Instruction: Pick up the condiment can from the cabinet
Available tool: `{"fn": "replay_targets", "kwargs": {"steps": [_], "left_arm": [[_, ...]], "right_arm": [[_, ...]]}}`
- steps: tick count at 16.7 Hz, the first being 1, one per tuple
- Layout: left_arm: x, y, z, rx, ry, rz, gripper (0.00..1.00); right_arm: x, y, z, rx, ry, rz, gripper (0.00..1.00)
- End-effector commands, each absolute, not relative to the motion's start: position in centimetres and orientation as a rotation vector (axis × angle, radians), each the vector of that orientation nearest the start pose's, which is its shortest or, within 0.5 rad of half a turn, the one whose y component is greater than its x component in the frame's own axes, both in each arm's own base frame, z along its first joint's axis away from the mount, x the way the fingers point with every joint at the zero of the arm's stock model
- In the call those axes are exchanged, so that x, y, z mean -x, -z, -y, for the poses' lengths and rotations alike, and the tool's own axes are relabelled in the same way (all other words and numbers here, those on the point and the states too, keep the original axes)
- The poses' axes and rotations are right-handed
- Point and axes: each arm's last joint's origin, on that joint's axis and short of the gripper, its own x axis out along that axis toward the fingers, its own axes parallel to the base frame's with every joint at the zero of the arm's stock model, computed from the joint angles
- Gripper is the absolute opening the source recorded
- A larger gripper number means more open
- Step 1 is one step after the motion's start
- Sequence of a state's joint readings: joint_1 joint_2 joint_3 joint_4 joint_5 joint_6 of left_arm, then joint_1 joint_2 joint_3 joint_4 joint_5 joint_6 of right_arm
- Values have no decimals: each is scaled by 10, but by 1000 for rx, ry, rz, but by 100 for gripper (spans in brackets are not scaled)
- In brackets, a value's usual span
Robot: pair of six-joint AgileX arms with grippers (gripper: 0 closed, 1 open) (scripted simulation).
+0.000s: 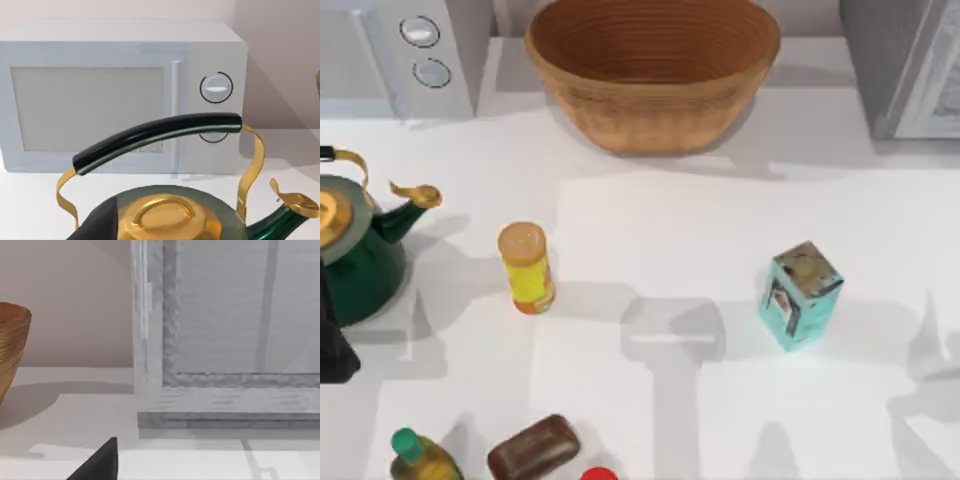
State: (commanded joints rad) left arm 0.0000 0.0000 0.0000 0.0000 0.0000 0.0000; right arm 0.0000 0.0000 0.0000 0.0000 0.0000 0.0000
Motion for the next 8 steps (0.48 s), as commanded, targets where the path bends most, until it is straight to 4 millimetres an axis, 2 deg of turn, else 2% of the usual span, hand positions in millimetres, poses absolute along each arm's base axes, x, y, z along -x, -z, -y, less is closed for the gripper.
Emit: {"fn": "replay_targets", "kwargs": {"steps": [4,6,8], "left_arm": [[-106,-160,1,0,0,0,100],[-106,-160,1,0,0,0,100],[-106,-160,1,0,0,0,100]], "right_arm": [[-106,-168,1,-1,-2,-4,100],[-106,-187,0,-2,-5,-13,100],[-109,-216,-2,-3,-6,-23,100]]}}
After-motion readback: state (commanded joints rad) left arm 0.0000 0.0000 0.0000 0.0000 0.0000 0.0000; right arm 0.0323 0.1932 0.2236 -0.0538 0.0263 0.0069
